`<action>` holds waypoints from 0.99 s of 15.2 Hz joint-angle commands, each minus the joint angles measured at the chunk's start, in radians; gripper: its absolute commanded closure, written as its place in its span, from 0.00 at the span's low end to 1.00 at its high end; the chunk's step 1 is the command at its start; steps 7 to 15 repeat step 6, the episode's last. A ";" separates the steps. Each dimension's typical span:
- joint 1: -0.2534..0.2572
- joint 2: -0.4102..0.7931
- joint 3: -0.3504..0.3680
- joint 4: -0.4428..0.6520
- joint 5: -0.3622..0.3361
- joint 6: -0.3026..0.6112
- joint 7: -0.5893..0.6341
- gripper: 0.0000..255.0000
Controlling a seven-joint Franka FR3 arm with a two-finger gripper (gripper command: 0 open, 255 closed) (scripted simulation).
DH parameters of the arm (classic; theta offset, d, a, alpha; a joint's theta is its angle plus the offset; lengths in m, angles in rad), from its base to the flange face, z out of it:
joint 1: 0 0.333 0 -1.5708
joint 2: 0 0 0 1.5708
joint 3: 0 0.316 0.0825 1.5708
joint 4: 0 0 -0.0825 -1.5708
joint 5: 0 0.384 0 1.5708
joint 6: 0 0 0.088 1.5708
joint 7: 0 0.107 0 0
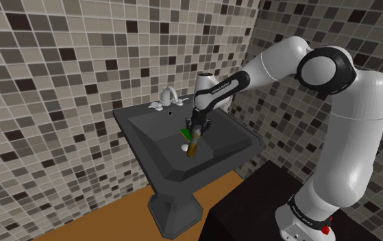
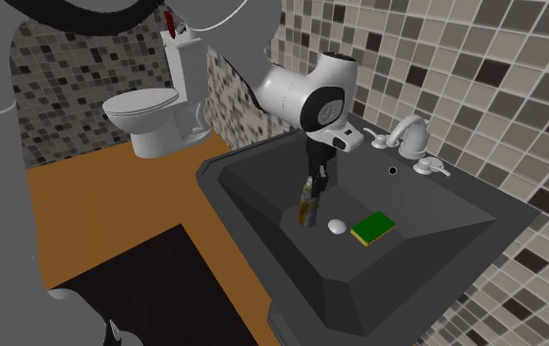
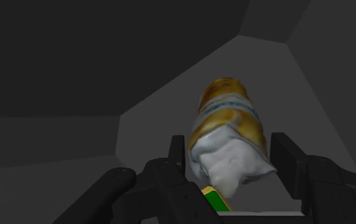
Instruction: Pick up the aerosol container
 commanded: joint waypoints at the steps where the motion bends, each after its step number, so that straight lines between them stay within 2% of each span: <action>1: -0.002 -0.021 0.001 0.004 0.003 -0.024 -0.002 1.00; 4: -0.003 -0.048 0.003 0.010 0.007 -0.058 -0.004 1.00; 15: -0.003 -0.049 0.003 0.010 0.007 -0.059 -0.004 1.00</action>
